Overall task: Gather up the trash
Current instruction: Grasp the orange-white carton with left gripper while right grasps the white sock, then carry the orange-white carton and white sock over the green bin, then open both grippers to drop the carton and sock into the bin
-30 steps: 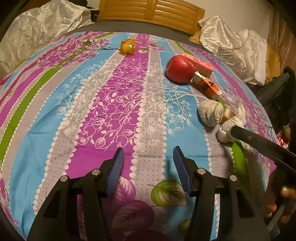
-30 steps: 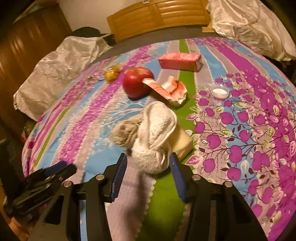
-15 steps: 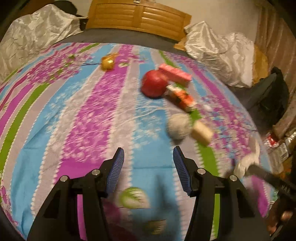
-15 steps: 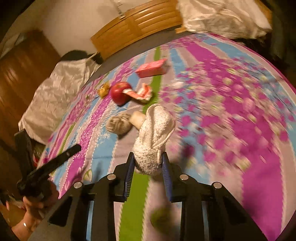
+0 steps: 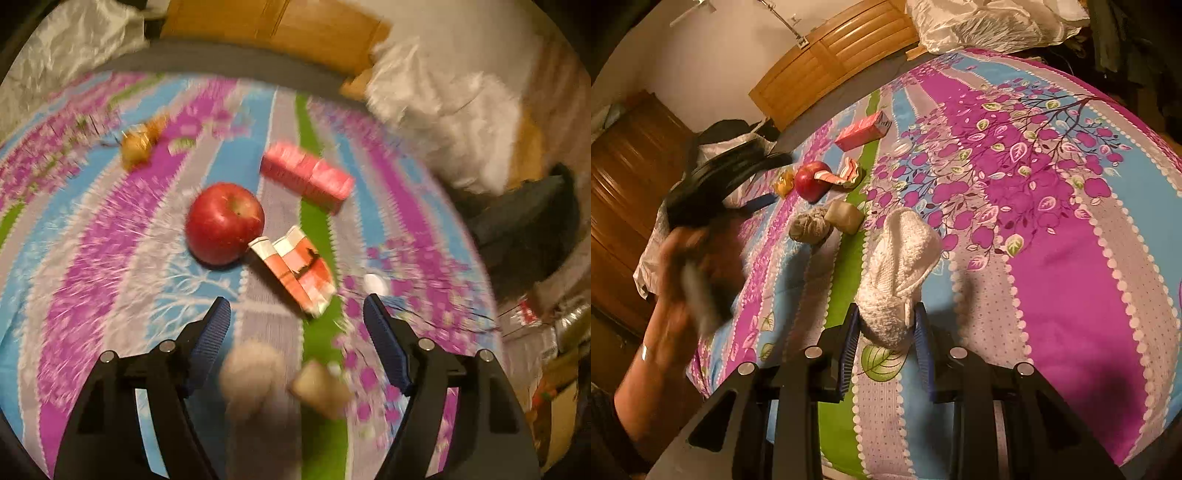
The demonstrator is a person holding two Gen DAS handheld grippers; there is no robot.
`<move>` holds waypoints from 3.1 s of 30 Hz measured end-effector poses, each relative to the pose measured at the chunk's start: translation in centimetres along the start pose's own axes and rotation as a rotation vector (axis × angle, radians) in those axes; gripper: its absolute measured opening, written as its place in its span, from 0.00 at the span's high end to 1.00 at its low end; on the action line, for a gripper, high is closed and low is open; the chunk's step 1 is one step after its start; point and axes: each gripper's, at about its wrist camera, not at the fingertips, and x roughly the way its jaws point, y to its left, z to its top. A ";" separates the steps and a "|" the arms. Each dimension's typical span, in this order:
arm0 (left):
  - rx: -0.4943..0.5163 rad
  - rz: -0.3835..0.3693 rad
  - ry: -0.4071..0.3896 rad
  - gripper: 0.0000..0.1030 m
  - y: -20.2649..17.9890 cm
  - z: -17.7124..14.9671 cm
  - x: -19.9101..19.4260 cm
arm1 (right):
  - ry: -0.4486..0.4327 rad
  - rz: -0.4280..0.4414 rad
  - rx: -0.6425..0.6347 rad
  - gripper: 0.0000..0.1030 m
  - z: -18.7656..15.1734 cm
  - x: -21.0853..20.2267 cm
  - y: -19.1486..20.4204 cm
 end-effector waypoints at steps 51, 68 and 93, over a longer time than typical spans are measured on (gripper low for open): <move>1.034 -0.535 -0.074 0.93 -41.6 -31.1 -20.2 | -0.501 -0.915 0.291 0.70 -9.2 -44.9 -16.7; 1.192 -0.474 -0.009 0.93 -45.2 -36.7 -16.9 | -0.379 -0.897 0.362 0.70 -10.1 -41.8 -21.2; 1.144 -0.492 0.172 0.73 -45.5 -37.0 -12.3 | -0.342 -0.834 0.419 0.56 -10.7 -40.6 -25.1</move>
